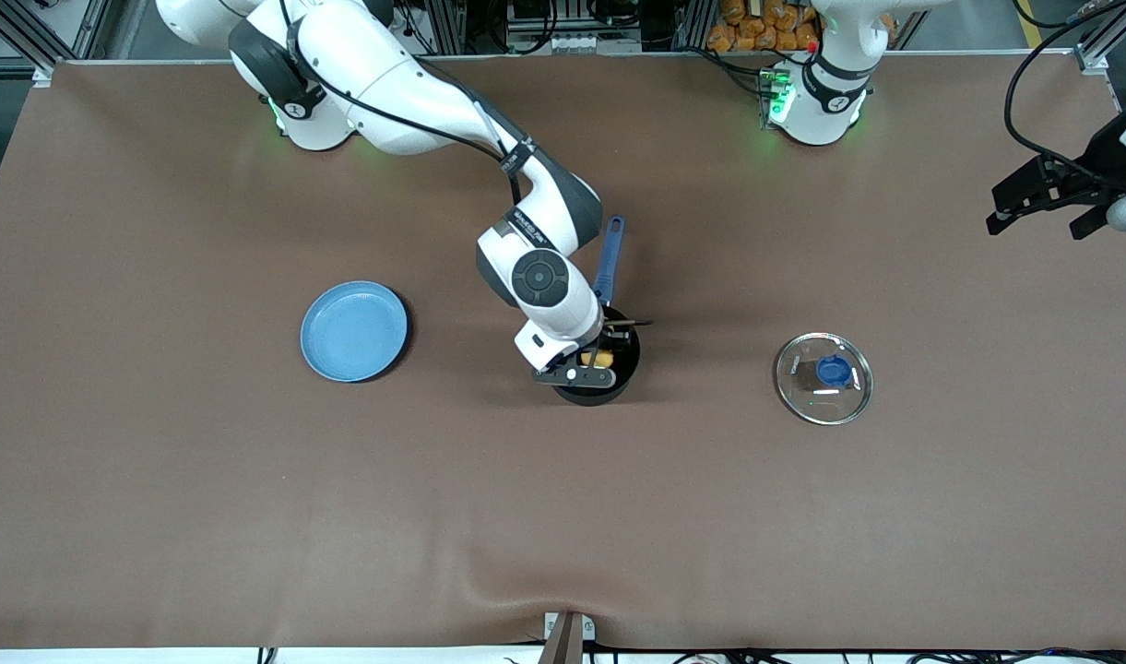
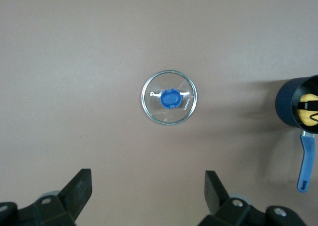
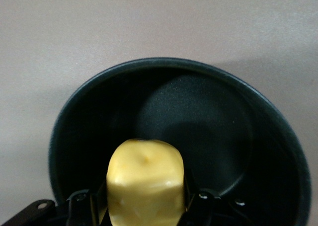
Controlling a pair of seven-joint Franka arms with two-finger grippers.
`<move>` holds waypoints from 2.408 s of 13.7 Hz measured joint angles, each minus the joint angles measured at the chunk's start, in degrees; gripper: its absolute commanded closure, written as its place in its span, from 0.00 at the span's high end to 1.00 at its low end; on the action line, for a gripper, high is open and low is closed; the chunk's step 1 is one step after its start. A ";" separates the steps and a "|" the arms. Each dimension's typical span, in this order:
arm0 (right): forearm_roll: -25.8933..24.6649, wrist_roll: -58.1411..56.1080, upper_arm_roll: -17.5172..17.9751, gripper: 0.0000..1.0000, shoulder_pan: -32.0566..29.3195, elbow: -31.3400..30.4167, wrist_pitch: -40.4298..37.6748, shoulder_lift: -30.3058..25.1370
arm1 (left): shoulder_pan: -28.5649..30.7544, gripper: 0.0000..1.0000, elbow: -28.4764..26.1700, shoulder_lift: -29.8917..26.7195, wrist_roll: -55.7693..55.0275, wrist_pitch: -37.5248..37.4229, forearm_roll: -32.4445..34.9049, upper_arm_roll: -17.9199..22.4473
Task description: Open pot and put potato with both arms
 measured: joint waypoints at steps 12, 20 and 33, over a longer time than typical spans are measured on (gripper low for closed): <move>-3.36 0.45 -0.72 1.00 0.16 1.91 1.01 1.95 | -3.83 1.00 0.25 1.03 0.00 -1.20 0.00 2.78; -3.93 0.60 -7.49 1.00 -1.33 10.76 -18.85 -8.79 | -3.61 1.00 0.65 1.63 0.00 -1.15 0.00 3.08; -13.61 -18.86 8.10 1.00 -35.97 11.57 -50.34 -30.98 | -2.91 1.00 1.66 1.74 0.00 -1.15 0.00 3.12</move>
